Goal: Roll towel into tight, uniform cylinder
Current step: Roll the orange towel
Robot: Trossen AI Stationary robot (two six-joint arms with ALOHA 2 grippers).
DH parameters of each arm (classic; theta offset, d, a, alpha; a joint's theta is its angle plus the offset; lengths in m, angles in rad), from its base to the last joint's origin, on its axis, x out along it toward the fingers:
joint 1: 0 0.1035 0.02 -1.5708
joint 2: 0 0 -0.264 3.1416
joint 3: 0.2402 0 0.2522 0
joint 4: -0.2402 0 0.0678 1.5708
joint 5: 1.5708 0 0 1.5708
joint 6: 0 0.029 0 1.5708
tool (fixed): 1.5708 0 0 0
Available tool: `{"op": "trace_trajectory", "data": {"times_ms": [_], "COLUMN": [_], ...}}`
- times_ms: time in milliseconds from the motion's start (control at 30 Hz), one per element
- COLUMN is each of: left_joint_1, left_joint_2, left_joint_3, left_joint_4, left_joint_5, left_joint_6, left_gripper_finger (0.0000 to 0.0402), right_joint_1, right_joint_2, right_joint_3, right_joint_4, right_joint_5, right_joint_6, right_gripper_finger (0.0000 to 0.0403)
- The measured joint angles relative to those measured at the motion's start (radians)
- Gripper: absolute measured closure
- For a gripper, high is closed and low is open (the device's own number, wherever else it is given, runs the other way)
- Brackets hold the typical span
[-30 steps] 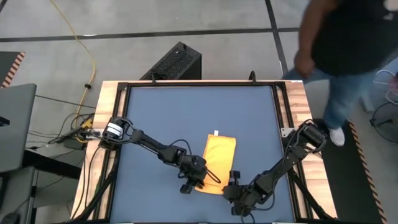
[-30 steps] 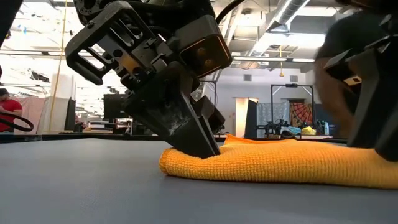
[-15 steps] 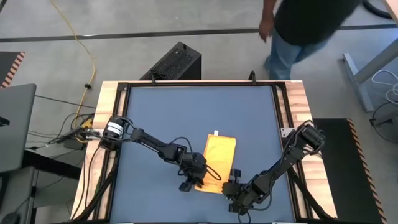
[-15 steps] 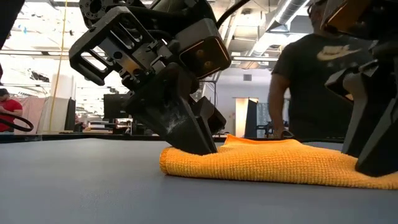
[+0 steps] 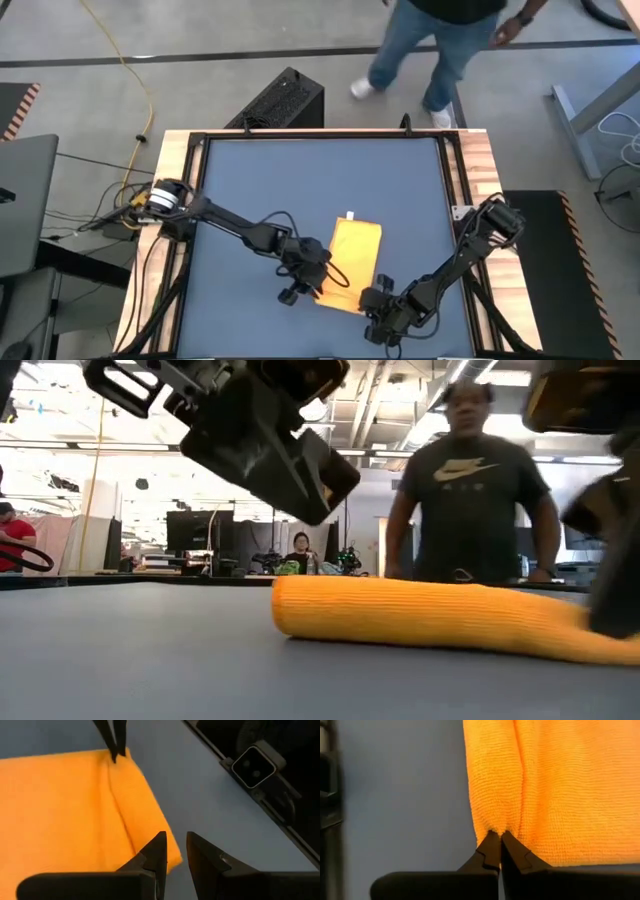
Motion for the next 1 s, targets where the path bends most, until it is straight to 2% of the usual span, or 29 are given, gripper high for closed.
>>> {"op": "trace_trajectory", "data": {"times_ms": [233,400,567,667,800,1000], "left_joint_1": [-0.043,-0.098,-0.141,-0.151,-0.171,-0.192], "left_joint_2": [-0.017,-0.017,0.004,0.025,0.037,0.045], "left_joint_3": [-0.001,-0.001,0.0,0.0,0.0,0.001], "left_joint_4": [0.003,0.064,0.101,0.111,0.098,0.095], "left_joint_5": [-0.009,-0.115,-0.264,-0.285,-0.282,-0.398], "left_joint_6": [0.024,0.056,0.097,0.119,0.241,0.313], "left_gripper_finger": [0.034,0.034,0.034,0.0336,0.0314,0.0256], "right_joint_1": [0.009,0.009,0.009,0.003,-0.003,-0.003], "right_joint_2": [-0.007,-0.007,-0.007,-0.007,-0.008,-0.008], "right_joint_3": [-0.001,-0.001,-0.001,-0.001,-0.001,-0.001], "right_joint_4": [0.003,0.003,0.003,0.003,0.004,0.005], "right_joint_5": [-0.023,-0.019,-0.016,-0.016,-0.019,-0.019], "right_joint_6": [0.136,0.203,0.21,0.216,0.219,0.219], "right_gripper_finger": [0.0387,0.0388,0.0388,0.0388,0.0386,0.0385]}}
